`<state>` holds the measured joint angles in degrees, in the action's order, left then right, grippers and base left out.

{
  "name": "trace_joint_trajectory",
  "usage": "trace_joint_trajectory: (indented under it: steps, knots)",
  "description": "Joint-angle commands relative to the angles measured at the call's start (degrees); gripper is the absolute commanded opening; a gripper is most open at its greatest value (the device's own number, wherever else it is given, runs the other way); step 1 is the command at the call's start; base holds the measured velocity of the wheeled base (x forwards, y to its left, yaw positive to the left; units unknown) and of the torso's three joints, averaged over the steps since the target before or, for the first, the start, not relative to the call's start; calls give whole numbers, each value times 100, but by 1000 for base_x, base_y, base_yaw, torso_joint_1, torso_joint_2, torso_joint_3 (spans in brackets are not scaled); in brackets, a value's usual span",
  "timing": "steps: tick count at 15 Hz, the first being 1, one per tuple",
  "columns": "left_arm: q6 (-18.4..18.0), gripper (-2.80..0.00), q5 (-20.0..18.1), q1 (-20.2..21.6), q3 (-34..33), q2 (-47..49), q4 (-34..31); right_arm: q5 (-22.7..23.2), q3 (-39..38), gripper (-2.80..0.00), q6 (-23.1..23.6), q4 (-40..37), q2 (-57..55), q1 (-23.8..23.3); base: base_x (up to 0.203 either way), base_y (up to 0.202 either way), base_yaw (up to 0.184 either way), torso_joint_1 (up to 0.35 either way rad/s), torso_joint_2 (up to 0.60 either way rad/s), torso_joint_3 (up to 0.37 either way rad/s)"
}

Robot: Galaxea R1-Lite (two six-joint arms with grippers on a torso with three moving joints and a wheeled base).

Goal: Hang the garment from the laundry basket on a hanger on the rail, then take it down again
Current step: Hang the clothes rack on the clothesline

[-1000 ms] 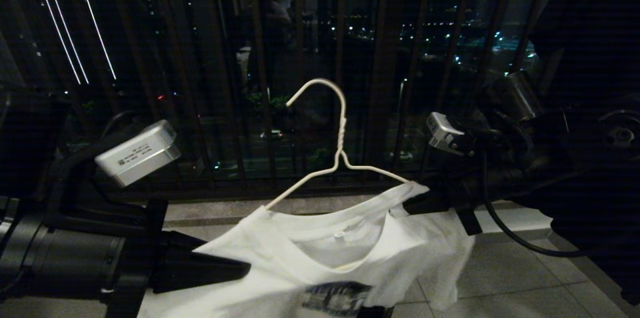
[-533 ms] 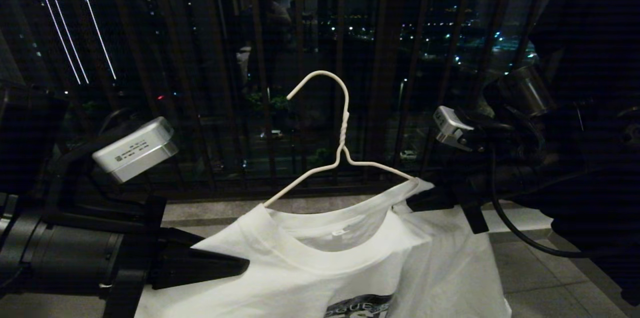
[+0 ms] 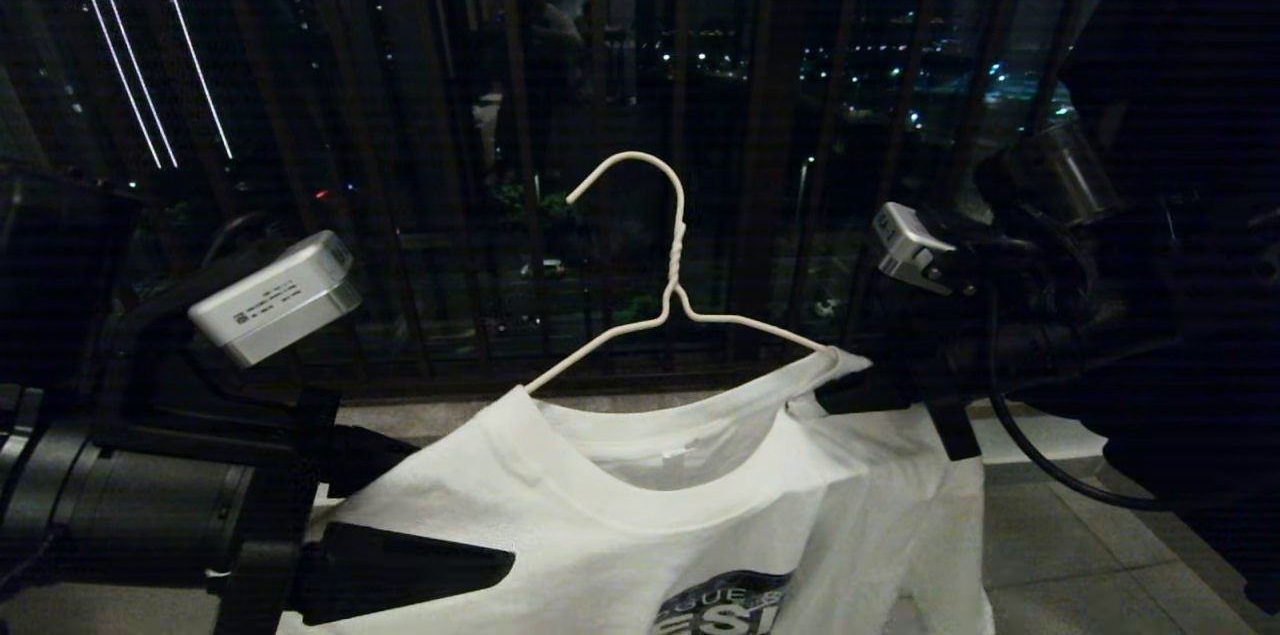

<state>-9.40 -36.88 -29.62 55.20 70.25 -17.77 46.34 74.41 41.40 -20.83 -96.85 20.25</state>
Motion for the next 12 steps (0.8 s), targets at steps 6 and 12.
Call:
trace_joint_trajectory:
  steps: [6,12]
  knots:
    - [109,0,1187,89,118,-605,409,-387,108,-280,-139,217,-24,-187,0,0,0,0,0,0]
    - [714,-280,1953,92,128,-1273,976,-897,337,-280,-558,215,137,-207,0,0,0,0,0,0]
